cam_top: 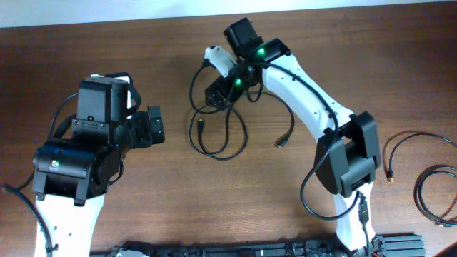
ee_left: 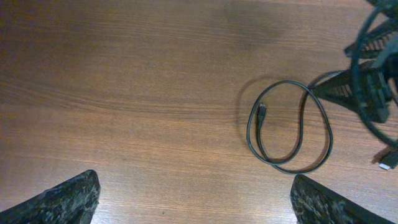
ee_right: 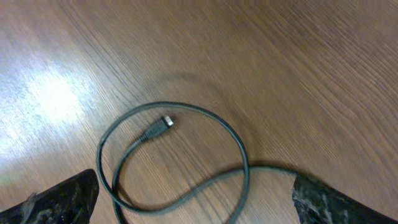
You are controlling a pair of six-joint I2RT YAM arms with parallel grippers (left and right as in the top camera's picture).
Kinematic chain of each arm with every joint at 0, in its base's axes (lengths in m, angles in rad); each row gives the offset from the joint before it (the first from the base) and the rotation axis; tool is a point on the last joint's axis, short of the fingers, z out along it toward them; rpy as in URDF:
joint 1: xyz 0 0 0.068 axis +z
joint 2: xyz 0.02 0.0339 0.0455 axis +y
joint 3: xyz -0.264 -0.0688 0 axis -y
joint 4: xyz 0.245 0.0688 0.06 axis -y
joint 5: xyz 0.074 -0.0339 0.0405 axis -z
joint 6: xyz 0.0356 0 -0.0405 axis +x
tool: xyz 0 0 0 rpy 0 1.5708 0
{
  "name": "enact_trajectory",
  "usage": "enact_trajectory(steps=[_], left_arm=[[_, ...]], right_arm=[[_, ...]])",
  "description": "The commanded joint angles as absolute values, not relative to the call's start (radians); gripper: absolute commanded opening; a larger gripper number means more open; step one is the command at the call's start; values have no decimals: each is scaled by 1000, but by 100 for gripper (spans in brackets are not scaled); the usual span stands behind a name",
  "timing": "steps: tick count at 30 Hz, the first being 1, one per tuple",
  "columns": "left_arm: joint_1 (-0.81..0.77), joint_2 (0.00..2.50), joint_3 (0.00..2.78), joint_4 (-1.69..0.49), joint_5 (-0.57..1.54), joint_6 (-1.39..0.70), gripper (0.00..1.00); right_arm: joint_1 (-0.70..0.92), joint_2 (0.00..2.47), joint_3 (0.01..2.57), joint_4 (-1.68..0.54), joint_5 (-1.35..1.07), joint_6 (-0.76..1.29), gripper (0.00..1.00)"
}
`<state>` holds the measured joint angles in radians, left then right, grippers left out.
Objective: Untangle cables
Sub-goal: 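Reach the right gripper back to the remaining cable and grasp it, then lift the cable with the right gripper and carry it to the right edge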
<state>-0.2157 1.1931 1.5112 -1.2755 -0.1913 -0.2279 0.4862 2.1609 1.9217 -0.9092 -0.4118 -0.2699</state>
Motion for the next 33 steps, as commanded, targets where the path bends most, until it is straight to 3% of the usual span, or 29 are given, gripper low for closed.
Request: enact_trajectory(steps=[1, 7, 11, 13, 16, 22, 25, 26, 28, 29, 31, 33], left_arm=[[-213, 1185, 1517, -1274, -199, -219, 99], [-213, 1185, 1517, -1274, -199, -219, 99], [-213, 1185, 1517, -1274, -199, -219, 99], [-213, 1185, 1517, -1274, -199, -219, 99], [-213, 1185, 1517, -1274, -199, -219, 99], [-213, 1185, 1517, -1274, -199, -219, 99], [-213, 1185, 1517, -1274, -199, -219, 99], [-213, 1185, 1517, -1274, -199, -219, 99], [-213, 1185, 1517, -1274, -199, -219, 99], [-213, 1185, 1517, -1274, -199, -219, 99], [-213, 1185, 1517, -1274, -199, -219, 99], [-213, 1185, 1517, -1274, -199, -219, 99]], right_arm=[[504, 2236, 1916, -873, -461, -284, 99], [504, 2324, 1916, -847, -460, -305, 99], [505, 2376, 1914, -847, -461, -311, 90], [505, 2390, 1914, -848, -460, -311, 80], [505, 2397, 1914, -848, -460, -311, 75], [505, 2397, 1912, -848, -460, -311, 44], [505, 2397, 1912, -848, -460, -311, 8], [505, 2397, 1912, -849, -460, -310, 4], [505, 2397, 1912, -849, -459, -311, 4], [504, 2397, 1912, -849, -448, -311, 15], [504, 2397, 1912, -860, -391, -317, 57], [504, 2397, 1912, -890, -388, -345, 69]])
